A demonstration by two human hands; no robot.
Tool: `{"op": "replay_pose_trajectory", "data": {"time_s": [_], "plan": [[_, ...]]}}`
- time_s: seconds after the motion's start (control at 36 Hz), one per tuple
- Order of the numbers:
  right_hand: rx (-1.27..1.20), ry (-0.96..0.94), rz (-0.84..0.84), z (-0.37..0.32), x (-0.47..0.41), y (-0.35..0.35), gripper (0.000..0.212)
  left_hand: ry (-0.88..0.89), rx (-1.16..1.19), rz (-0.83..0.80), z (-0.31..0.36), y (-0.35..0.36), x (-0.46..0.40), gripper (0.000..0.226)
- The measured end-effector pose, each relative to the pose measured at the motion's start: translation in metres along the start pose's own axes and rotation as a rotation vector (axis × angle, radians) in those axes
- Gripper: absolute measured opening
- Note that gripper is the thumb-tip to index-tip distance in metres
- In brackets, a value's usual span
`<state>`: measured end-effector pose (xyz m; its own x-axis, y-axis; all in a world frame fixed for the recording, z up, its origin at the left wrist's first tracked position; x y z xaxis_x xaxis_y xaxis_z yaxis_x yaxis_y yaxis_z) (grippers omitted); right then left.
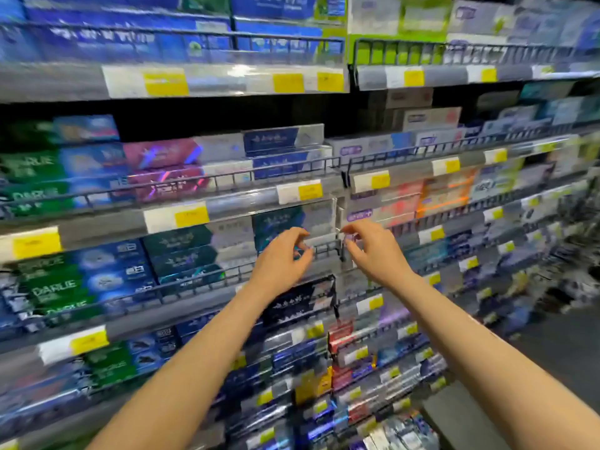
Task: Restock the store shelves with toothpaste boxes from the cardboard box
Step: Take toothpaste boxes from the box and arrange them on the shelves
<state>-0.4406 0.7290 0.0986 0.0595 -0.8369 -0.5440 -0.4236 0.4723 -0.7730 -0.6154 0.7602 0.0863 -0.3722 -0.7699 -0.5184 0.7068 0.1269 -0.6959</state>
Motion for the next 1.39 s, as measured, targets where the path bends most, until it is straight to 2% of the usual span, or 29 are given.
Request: {"op": "replay_pose_trajectory", "data": {"time_s": [0.06,0.14,0.31,0.5,0.64,0.81,0.92,1.0,1.08,1.19,1.28,1.31,1.36,1.39], "plan": [[-0.037,0.099,-0.145,0.031,0.031,-0.001,0.025,-0.092,0.035,-0.19,0.006,0.045,0.013,0.035],[-0.014,0.207,-0.297,0.079,0.078,-0.009,0.027,-0.092,0.024,-0.374,0.025,0.109,0.031,0.042],[0.002,0.331,-0.439,0.172,0.167,-0.031,0.025,-0.064,0.126,-0.552,0.086,0.218,0.046,0.036],[0.07,0.379,-0.582,0.291,0.272,-0.058,0.022,-0.146,0.272,-0.541,0.158,0.343,0.077,0.023],[0.055,0.451,-0.689,0.37,0.328,-0.058,0.029,-0.315,0.348,-0.566,0.183,0.414,0.112,0.021],[0.011,0.462,-0.793,0.433,0.352,-0.02,0.031,-0.514,0.306,-0.586,0.153,0.471,0.15,0.018],[-0.016,0.475,-0.871,0.46,0.353,0.019,0.034,-0.639,0.253,-0.624,0.123,0.503,0.159,0.025],[-0.039,0.477,-0.928,0.482,0.346,0.051,0.035,-0.67,0.246,-0.607,0.089,0.533,0.157,0.039],[-0.062,0.455,-0.985,0.508,0.331,0.091,0.04,-0.775,0.229,-0.612,0.057,0.564,0.142,0.017],[-0.118,0.495,-1.047,0.532,0.321,0.126,0.046,-0.854,0.162,-0.588,0.044,0.588,0.138,0.029],[-0.193,0.525,-1.04,0.557,0.314,0.165,0.063,-0.855,0.179,-0.563,0.024,0.623,0.139,0.031],[-0.208,0.503,-1.035,0.566,0.313,0.182,0.061,-0.857,0.181,-0.539,0.015,0.64,0.141,0.035],[-0.197,0.433,-0.958,0.583,0.315,0.21,0.046,-0.811,0.178,-0.593,0.011,0.67,0.139,0.054],[-0.2,0.445,-0.912,0.599,0.319,0.23,0.045,-0.788,0.133,-0.614,0.002,0.688,0.139,0.051]]}}
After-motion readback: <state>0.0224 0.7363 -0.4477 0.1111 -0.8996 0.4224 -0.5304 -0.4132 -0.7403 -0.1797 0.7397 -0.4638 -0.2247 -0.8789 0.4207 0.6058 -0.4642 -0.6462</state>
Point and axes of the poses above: each hand's wrist, its own x-axis away from the middle knuckle, its own y-axis out of the palm, z = x × y, the point moved 5 cm from there along -x, towards the middle knuckle, and after that the axes turned 3 degrees about x, right-handed, at the moved point
